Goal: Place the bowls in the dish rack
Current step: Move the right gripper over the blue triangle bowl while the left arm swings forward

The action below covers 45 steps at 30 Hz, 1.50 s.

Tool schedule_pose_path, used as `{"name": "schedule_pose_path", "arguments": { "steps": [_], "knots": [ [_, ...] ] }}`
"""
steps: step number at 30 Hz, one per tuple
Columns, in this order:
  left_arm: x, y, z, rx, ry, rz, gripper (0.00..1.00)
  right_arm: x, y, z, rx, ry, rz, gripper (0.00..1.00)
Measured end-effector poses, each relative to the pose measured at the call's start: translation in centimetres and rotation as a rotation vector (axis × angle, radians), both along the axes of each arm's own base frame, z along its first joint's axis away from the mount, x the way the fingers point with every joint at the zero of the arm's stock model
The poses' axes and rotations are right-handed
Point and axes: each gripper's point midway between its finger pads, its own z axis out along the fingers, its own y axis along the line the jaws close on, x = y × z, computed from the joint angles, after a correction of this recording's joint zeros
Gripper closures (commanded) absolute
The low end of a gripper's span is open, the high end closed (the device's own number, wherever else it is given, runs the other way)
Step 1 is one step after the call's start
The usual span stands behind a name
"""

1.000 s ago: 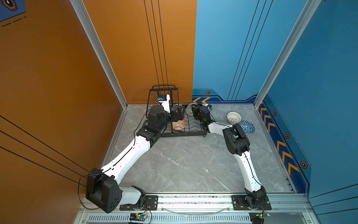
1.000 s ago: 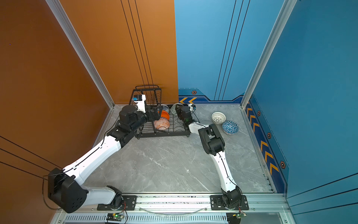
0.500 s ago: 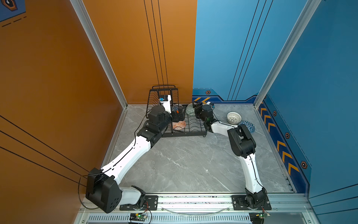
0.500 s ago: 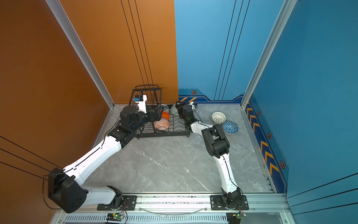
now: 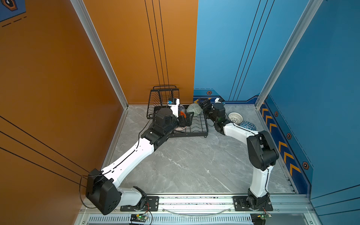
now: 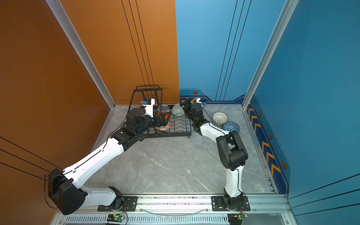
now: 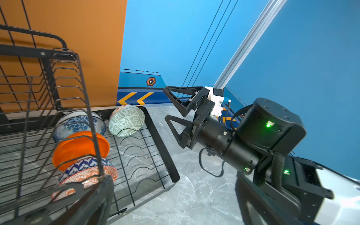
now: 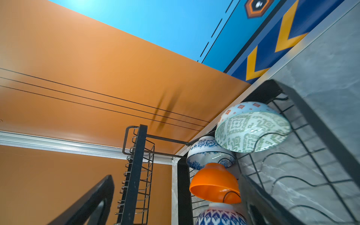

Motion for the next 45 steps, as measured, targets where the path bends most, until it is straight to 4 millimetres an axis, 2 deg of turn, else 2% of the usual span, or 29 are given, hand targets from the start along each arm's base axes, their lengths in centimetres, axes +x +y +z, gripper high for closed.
{"name": "schedule_pose_path", "arguments": {
  "steps": [7, 11, 14, 17, 20, 23, 27, 30, 33, 38, 45],
  "knots": [
    [-3.1, -4.0, -0.5, 0.014, 0.011, -0.104, 0.02, -4.0, -7.5, 2.5, -0.302, 0.049, -0.075, 0.0],
    [-4.1, -7.3, -2.1, 0.039, 0.04, -0.171, 0.02, -6.7, -11.5, 3.0, -0.54, 0.1, -0.12, 0.0],
    [-4.3, -9.8, -4.0, 0.068, 0.072, -0.211, 0.02, -7.8, -14.4, 1.9, -0.688, 0.172, -0.144, 0.0],
    [-4.4, -11.6, -5.9, 0.093, 0.104, -0.244, 0.02, -8.7, -17.8, -0.6, -0.819, 0.286, -0.159, 0.0],
    [-4.4, -12.5, -7.3, 0.105, 0.128, -0.266, 0.02, -9.3, -20.6, -3.2, -0.934, 0.402, -0.162, 0.0],
    [-4.4, -13.1, -8.2, 0.112, 0.147, -0.281, 0.02, -9.4, -22.0, -5.7, -1.037, 0.495, -0.138, 0.02],
    [-4.2, -13.8, -8.4, 0.11, 0.153, -0.296, 0.02, -9.0, -22.8, -8.5, -1.141, 0.587, -0.088, 0.05],
    [-3.9, -14.4, -8.5, 0.106, 0.153, -0.304, 0.02, -8.8, -23.6, -10.4, -1.179, 0.641, -0.051, 0.11],
    [-3.6, -15.2, -8.5, 0.095, 0.155, -0.317, 0.02, -8.8, -24.8, -11.7, -1.191, 0.687, -0.037, 0.19],
    [-3.0, -16.6, -9.6, 0.087, 0.182, -0.339, 0.02, -8.4, -26.3, -13.1, -1.174, 0.727, -0.019, 0.26],
    [-2.3, -17.5, -10.8, 0.09, 0.209, -0.351, 0.02, -7.9, -26.3, -15.8, -1.168, 0.772, 0.041, 0.41]
  ]
}}
